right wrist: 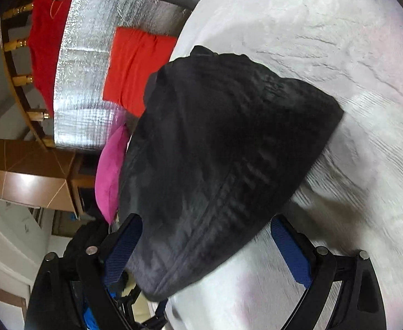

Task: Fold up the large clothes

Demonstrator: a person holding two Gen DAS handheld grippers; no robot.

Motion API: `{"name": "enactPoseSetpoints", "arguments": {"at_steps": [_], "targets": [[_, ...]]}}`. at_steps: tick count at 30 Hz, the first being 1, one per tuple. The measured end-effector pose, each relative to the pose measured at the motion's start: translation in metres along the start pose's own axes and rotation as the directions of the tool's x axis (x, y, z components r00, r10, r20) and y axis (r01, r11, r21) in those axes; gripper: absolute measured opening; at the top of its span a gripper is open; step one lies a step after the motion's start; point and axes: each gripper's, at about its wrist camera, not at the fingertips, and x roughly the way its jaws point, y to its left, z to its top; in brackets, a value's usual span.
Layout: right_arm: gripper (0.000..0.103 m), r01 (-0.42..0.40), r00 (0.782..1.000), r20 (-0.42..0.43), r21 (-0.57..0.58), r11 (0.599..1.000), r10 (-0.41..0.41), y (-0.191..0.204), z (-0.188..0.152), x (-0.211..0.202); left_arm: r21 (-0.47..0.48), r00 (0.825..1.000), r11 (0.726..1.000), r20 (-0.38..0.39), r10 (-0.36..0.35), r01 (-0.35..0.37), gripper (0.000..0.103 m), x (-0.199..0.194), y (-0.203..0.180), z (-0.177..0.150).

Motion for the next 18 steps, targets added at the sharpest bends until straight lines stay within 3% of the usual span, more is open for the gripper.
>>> {"name": "enactPoseSetpoints", "arguments": {"at_steps": [6, 8, 10, 12, 18], "targets": [[0.097, 0.021, 0.997, 0.068, -0.001, 1.0, -0.021, 0.01, 0.009, 0.016, -0.07, 0.999, 0.997, 0.026, -0.024, 0.026, 0.086, 0.013, 0.003, 0.005], [0.096, 0.04, 0.996, 0.083, -0.018, 0.999, -0.039, 0.016, 0.012, 0.021, -0.075, 0.999, 0.997, 0.04, -0.015, 0.018, 0.08, 0.015, 0.003, 0.007], [0.087, 0.05, 0.994, 0.095, -0.021, 0.999, -0.048, 0.019, 0.016, 0.027, -0.072, 0.999, 0.997, 0.047, 0.003, 0.0, 0.069, 0.017, 0.002, 0.01], [0.066, 0.092, 0.99, 0.113, -0.035, 0.995, -0.088, 0.019, 0.019, 0.029, -0.068, 0.999, 0.998, 0.051, 0.009, -0.006, 0.057, 0.019, 0.001, 0.012], [0.045, 0.14, 0.981, 0.153, -0.12, 0.983, -0.121, 0.035, 0.016, 0.025, 0.013, 0.996, 1.0, 0.083, 0.026, -0.028, 0.031, 0.013, -0.016, 0.015]]}}
